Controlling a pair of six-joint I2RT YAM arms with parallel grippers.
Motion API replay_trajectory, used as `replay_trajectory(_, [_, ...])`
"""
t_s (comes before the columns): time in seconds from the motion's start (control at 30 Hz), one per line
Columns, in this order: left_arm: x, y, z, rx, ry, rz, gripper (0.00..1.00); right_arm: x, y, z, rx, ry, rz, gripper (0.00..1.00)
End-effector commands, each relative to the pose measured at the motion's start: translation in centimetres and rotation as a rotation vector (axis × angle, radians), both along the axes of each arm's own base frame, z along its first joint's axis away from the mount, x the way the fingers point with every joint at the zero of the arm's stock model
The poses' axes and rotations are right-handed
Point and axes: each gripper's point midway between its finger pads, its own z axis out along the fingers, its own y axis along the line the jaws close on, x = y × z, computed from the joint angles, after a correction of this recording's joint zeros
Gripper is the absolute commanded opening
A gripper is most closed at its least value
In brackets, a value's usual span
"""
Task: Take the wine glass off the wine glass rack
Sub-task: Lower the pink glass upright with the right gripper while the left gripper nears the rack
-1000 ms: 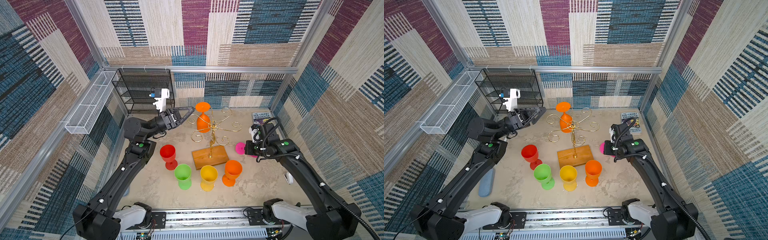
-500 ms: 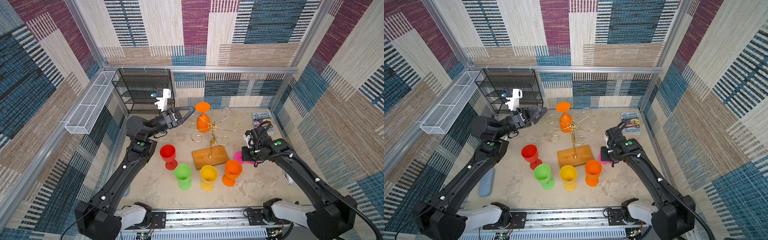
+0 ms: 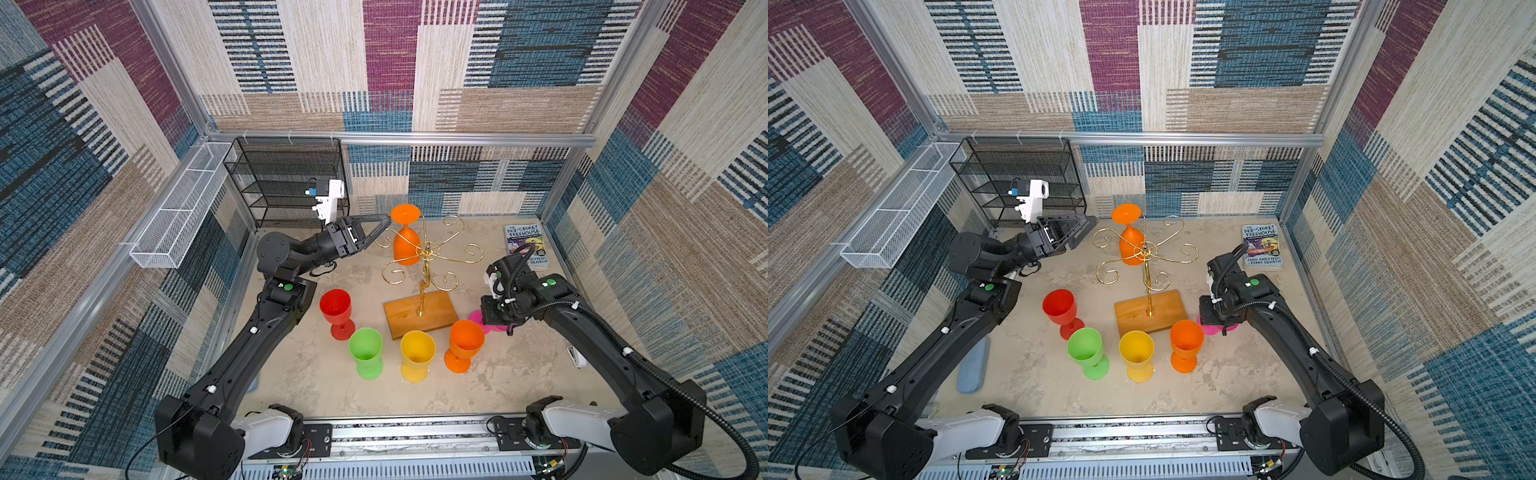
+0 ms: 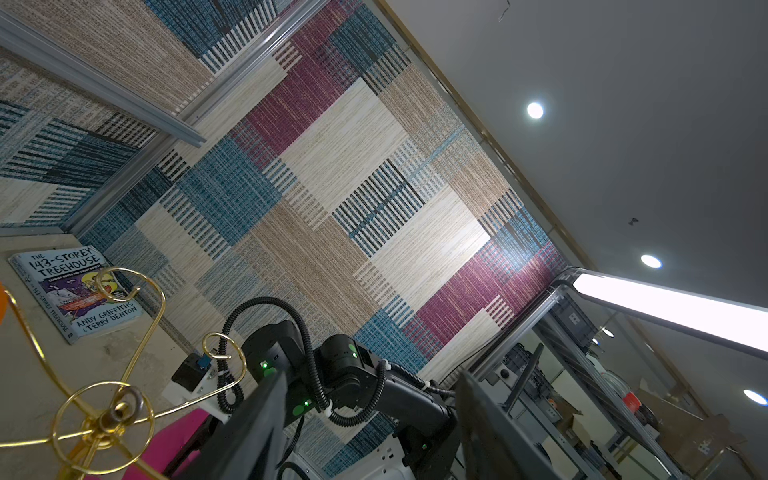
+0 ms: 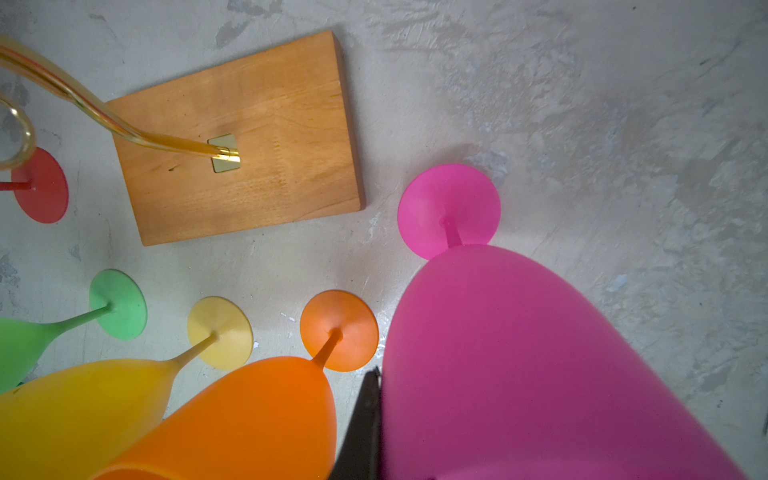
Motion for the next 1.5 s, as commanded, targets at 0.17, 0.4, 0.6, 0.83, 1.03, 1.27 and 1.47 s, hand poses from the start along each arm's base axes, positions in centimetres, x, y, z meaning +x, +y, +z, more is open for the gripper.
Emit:
replay_trajectory(0.17, [-0.5, 0.2, 0.3, -0.013, -0.031, -0.011, 0.67, 1.0, 0.4, 1.2, 0.01, -0.041, 0.008, 0.21])
replay_trajectory(0.4, [-0.1, 0.5, -0.1, -0.012, -0.019, -0.002, 0.67, 1.3, 0.5, 1.9, 0.017, -0.068, 0.007, 0.28])
replay_trajectory(0.6, [1.5, 1.1, -1.0, -0.01, 0.028, 0.039, 0.67, 1.8, 0.6, 5.5, 0.06, -0.178, -0.014, 0.32])
replay_trajectory(0.83, [6.2, 3.4, -3.5, -0.021, 0.13, 0.135, 0.67, 1.8, 0.1, 11.2, 0.128, -0.359, -0.063, 0.35])
replay_trajectory(1.03, [11.4, 4.6, -7.3, 0.106, 0.204, 0.249, 0.67, 1.7, -2.0, 15.0, 0.114, -0.508, -0.165, 0.41])
replay_trajectory(1.27, [15.4, 4.1, -9.3, 0.195, 0.231, 0.29, 0.67, 1.4, -4.1, 18.3, 0.106, -0.662, -0.267, 0.49])
replay_trajectory(1.47, [17.9, 2.4, -11.6, 0.215, 0.282, 0.231, 0.64, 1.0, -5.5, 20.4, 0.125, -0.785, -0.331, 0.53])
